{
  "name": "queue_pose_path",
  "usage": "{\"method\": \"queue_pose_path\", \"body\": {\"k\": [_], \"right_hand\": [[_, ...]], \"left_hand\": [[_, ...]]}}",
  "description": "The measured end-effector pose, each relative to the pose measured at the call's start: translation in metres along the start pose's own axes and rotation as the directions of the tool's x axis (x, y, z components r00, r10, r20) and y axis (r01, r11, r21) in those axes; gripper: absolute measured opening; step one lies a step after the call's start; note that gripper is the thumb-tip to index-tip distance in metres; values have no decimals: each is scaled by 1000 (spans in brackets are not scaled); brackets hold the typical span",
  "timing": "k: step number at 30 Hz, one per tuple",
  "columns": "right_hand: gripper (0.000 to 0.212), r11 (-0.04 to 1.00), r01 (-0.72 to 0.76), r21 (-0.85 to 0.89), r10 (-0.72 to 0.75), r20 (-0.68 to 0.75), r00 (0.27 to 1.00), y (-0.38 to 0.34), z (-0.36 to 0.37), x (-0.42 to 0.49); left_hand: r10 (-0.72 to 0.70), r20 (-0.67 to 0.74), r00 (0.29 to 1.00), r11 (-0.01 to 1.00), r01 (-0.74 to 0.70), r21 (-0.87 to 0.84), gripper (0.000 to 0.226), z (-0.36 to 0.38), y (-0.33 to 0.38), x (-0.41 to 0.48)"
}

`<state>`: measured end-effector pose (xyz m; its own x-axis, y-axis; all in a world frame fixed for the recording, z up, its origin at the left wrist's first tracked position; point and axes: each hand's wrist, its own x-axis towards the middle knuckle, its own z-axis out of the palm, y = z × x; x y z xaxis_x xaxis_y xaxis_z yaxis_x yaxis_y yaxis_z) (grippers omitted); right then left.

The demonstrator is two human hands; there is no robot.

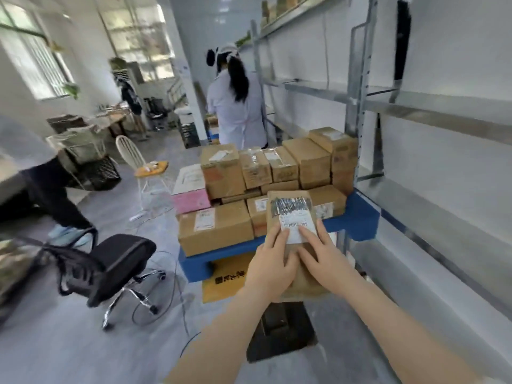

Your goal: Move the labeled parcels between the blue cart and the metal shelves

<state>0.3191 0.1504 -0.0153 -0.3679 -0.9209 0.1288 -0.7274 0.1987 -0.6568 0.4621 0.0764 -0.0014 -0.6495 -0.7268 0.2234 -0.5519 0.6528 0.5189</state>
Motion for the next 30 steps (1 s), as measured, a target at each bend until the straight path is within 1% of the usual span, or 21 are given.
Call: {"method": "queue_pose_path", "body": {"k": [4,8,12,16,20,25,28,30], "right_hand": [[56,990,133,50,-138,122,983,-56,43,66],[56,973,224,61,-232,250,940,-92,79,125],[57,954,286,87,-298,347,889,-108,105,179],[57,932,353,79,-346,472,811,-103,124,231],[57,907,415,70,-377,571,729,-85,141,266],[52,875,475,97,-429,611,665,-73,152,294],[48,852,516,84,-439,651,620,-78,148,320],[46,831,552,77,-454,666,591,-79,142,338]], "left_hand": [[-134,-95,986,991,134,3,57,-50,-66,12],[-268,-167,949,963,271,-7,53,-77,-114,28],[-373,-213,903,925,379,-16,53,-87,-146,53],[-503,-253,826,862,499,-85,53,-74,-164,76],[-609,-259,750,792,589,-158,54,-48,-172,93],[-668,-288,686,743,632,-219,56,-29,-169,111],[-704,-229,672,710,668,-223,57,-29,-167,124],[-705,-182,685,709,687,-158,55,-30,-172,131]]}}
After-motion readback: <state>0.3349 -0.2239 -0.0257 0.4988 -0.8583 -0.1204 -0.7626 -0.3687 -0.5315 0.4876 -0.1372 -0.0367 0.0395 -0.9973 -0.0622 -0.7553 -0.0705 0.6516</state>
